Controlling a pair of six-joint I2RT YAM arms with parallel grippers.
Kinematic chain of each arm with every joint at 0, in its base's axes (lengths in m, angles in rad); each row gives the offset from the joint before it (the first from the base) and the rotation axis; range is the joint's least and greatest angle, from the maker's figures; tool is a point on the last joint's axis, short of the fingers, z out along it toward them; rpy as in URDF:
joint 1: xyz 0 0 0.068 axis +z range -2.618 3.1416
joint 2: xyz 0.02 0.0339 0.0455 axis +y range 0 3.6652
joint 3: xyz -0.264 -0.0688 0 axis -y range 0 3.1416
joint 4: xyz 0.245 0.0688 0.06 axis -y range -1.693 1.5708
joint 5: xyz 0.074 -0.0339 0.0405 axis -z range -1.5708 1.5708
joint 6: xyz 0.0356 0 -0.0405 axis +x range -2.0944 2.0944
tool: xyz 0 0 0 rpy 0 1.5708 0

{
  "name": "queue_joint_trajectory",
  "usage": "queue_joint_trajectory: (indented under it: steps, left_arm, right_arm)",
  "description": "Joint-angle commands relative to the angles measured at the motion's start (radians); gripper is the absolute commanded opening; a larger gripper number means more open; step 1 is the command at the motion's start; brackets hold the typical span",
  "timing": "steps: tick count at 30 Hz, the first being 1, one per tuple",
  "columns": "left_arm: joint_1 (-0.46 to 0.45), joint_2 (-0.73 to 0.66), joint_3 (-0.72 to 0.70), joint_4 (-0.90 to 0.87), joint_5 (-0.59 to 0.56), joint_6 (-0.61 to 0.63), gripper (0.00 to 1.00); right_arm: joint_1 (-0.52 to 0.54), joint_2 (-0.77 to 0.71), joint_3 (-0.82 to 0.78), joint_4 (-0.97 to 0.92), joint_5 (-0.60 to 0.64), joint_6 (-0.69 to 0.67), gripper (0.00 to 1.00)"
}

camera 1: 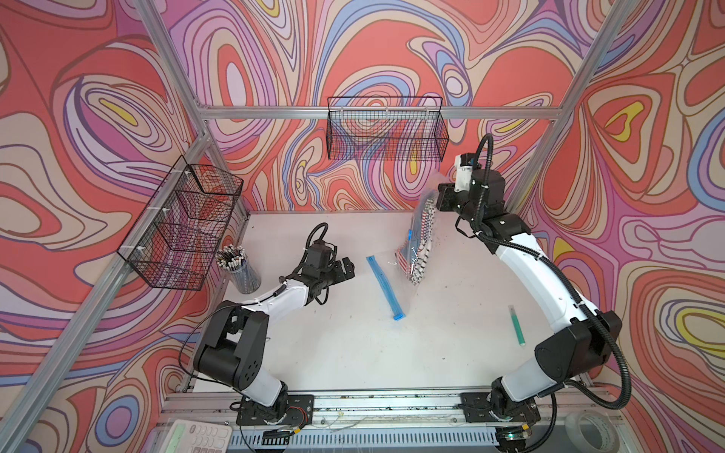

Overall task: Take the tank top out of the vacuum bag
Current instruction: Adjust the vacuum bag at the center of the board.

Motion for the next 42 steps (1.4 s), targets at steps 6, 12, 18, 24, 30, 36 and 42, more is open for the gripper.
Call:
queue_joint_trajectory:
  steps: [6, 12, 18, 24, 30, 36, 42]
  left_arm:
    - [0.000, 0.016, 0.003, 0.003, 0.006, -0.011, 1.00]
    - [0.000, 0.048, 0.017, 0.009, 0.027, -0.020, 1.00]
    - [0.000, 0.043, 0.016, 0.007, 0.025, -0.021, 1.00]
    - [-0.001, 0.040, 0.016, 0.006, 0.025, -0.018, 1.00]
    - [0.000, 0.064, 0.026, 0.011, 0.044, -0.022, 1.00]
    - [0.000, 0.078, 0.029, 0.008, 0.055, -0.019, 1.00]
    - [0.000, 0.098, 0.038, 0.013, 0.058, -0.016, 1.00]
  right_arm:
    - [0.053, -0.141, -0.056, 0.122, 0.109, -0.052, 0.00]
    - [0.053, -0.122, -0.066, 0.126, 0.120, -0.060, 0.00]
    - [0.053, -0.090, 0.054, 0.094, 0.097, -0.079, 0.00]
    - [0.056, -0.121, 0.104, 0.091, 0.102, -0.102, 0.00]
    - [0.055, -0.112, -0.020, 0.080, 0.174, -0.101, 0.00]
    - [0.055, -0.113, -0.157, 0.066, 0.306, -0.063, 0.00]
    - [0.055, -0.148, -0.242, -0.013, 0.487, -0.006, 0.00]
